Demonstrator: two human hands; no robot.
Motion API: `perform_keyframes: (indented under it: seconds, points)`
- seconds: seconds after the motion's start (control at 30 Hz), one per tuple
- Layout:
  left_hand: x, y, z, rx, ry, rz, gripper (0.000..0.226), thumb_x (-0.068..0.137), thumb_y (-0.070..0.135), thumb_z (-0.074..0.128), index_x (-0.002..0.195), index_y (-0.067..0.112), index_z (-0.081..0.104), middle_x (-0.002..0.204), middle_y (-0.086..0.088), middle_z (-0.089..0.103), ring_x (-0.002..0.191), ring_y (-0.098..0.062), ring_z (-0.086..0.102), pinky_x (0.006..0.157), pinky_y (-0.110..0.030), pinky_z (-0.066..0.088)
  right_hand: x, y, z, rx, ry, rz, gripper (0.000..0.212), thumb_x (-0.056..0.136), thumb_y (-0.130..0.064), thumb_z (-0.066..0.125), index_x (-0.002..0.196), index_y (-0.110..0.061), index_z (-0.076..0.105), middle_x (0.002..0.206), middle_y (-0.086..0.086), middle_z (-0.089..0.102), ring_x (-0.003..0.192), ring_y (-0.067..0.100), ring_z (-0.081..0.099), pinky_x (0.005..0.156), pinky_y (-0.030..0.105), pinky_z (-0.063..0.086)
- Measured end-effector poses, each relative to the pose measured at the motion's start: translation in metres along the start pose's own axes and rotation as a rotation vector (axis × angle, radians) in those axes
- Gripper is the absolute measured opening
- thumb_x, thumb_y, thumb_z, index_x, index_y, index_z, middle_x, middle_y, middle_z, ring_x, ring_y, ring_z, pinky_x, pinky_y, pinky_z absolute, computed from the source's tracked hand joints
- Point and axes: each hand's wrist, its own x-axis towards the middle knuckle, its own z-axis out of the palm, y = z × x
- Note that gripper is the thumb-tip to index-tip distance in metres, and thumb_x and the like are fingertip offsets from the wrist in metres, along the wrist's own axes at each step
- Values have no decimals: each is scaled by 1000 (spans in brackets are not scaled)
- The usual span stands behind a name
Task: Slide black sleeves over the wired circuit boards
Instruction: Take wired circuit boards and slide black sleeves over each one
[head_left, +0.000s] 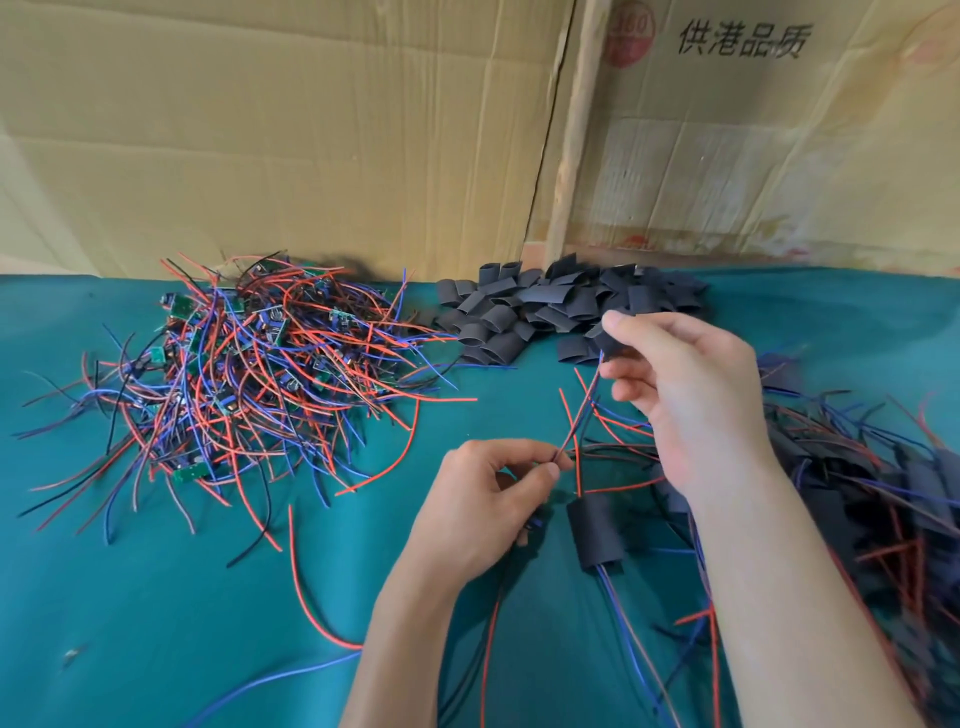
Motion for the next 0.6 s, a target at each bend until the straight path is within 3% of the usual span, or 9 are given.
perform_keyframes:
  seconds: [0.13, 0.23, 0.33, 0.4, 0.6]
  points:
    - [-1, 0, 0, 22, 17, 5, 16, 92, 23, 63, 90, 30, 77, 57, 12, 55, 44, -11, 53, 51, -26, 52, 3, 3, -2, -80, -34, -21, 13, 83, -8, 80, 74, -9, 70, 59, 5, 66, 51, 17, 63, 43, 22, 45]
    - [1, 0, -1, 14, 72, 17, 14, 92, 25, 65, 93, 29, 78, 62, 14, 59, 46, -13, 55, 53, -31, 53, 2, 7, -2, -268, -127, -20, 11, 81, -5, 81, 77, -8, 70, 60, 4, 69, 49, 17, 63, 41, 22, 45]
    - [2, 2, -3, -37, 126, 23, 10, 90, 27, 70, 98, 26, 76, 71, 12, 66, 51, -12, 60, 54, -27, 47, -2, 15, 4, -369, -228, 30, 12, 79, -6, 82, 80, -4, 70, 61, 4, 71, 49, 16, 63, 41, 23, 46]
    - [2, 3, -5, -103, 147, 19, 21, 81, 32, 72, 101, 24, 75, 76, 8, 69, 59, -16, 63, 57, -28, 46, -4, 21, 9, -396, -260, 63, 14, 79, -8, 82, 82, -3, 70, 64, 6, 72, 51, 16, 63, 43, 24, 47]
    - [2, 4, -9, -257, 256, 25, 34, 77, -3, 81, 105, 13, 70, 91, -9, 71, 75, -13, 63, 75, -23, 55, -8, 31, 16, -423, -255, 94, 13, 78, -10, 82, 75, -7, 70, 68, 8, 74, 52, 16, 64, 46, 26, 48]
